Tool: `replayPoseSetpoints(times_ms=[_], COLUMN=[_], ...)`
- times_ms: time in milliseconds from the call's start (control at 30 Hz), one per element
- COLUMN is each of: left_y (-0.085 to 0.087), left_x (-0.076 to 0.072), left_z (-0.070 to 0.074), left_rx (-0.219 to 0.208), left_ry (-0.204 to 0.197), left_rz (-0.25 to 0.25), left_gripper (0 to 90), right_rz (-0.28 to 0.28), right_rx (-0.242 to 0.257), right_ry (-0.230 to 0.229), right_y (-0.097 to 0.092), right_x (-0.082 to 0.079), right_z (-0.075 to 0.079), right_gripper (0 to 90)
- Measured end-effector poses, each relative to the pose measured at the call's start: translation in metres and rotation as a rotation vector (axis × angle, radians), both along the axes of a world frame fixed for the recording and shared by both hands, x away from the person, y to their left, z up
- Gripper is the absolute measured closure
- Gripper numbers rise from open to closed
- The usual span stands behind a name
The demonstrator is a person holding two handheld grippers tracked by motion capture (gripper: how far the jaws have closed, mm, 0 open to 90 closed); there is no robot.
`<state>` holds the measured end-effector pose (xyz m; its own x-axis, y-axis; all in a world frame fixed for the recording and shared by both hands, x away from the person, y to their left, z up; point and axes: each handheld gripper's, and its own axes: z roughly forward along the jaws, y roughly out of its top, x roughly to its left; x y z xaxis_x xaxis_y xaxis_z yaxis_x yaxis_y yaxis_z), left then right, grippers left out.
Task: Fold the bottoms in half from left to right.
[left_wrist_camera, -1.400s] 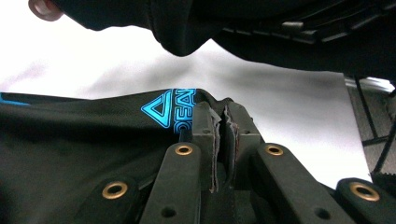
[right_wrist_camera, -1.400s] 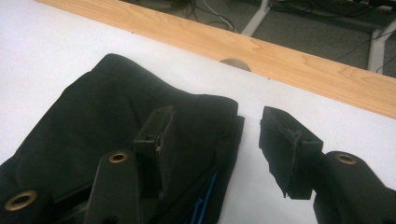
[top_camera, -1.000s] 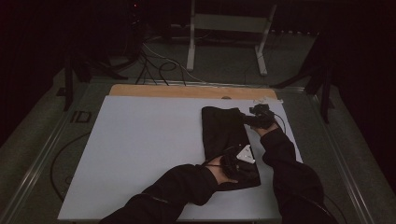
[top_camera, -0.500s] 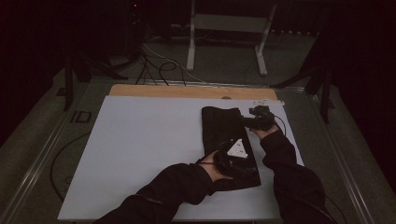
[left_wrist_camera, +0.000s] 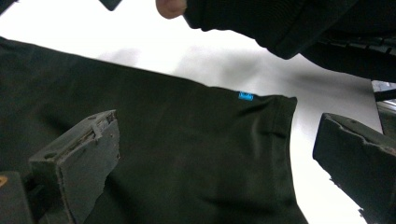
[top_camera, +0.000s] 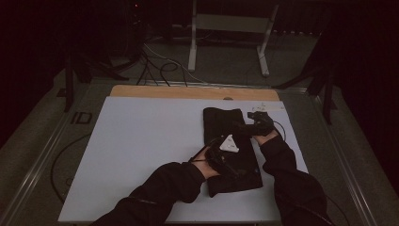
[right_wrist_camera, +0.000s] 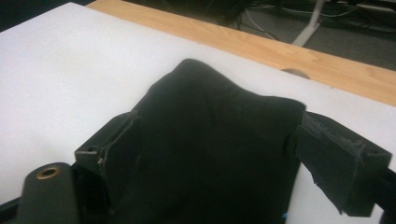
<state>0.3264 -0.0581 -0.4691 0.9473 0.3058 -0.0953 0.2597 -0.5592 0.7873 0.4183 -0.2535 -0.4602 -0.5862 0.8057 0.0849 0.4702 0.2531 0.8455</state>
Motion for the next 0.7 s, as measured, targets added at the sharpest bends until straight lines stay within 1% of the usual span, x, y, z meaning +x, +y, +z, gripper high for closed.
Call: replayPoseSetpoints(times_ms=[67,133,200,267,333,433,467,500,700], left_y=[0.003,0.007,0.011,0.016,0.020,0.027,0.029,0.031,0.044], left_x=[0.002,0.004,0.007,0.009,0.012,0.016,0.017,0.018,0.026], left_z=[-0.001,-0.001,-0.002,-0.003,-0.003,-0.005,-0.005,-0.005,-0.007], left_rx=[-0.002,0.005,0.001,0.000,0.001,0.004,0.013,0.010,0.018], left_ry=[0.009,0.007,0.009,0.011,0.012,0.008,0.003,0.002,0.007], left_rz=[0.014,0.010,0.024,0.040,0.046,0.065,0.068,0.075,0.108], left_gripper=[1.9,1.9,1.9,1.9,1.9,1.9,2.0,1.9,2.0], right_rz=[0.006,0.010,0.015,0.015,0.011,0.007,0.008,0.007,0.011], right_rx=[-0.008,-0.013,-0.016,-0.028,-0.025,-0.027,-0.030,-0.028,-0.024], right_ry=[-0.001,-0.004,-0.006,-0.012,-0.013,-0.013,-0.012,-0.009,-0.002], right_y=[0.001,0.002,0.003,0.003,0.003,0.003,0.002,0.002,0.001], right_x=[-0.001,-0.002,-0.003,-0.003,-0.004,-0.004,-0.004,-0.004,-0.006], right_z=[-0.002,-0.005,-0.007,-0.010,-0.011,-0.014,-0.015,-0.016,-0.024], right_gripper=[14.4,14.0,13.8,13.8,13.8,13.8,13.8,13.8,14.1])
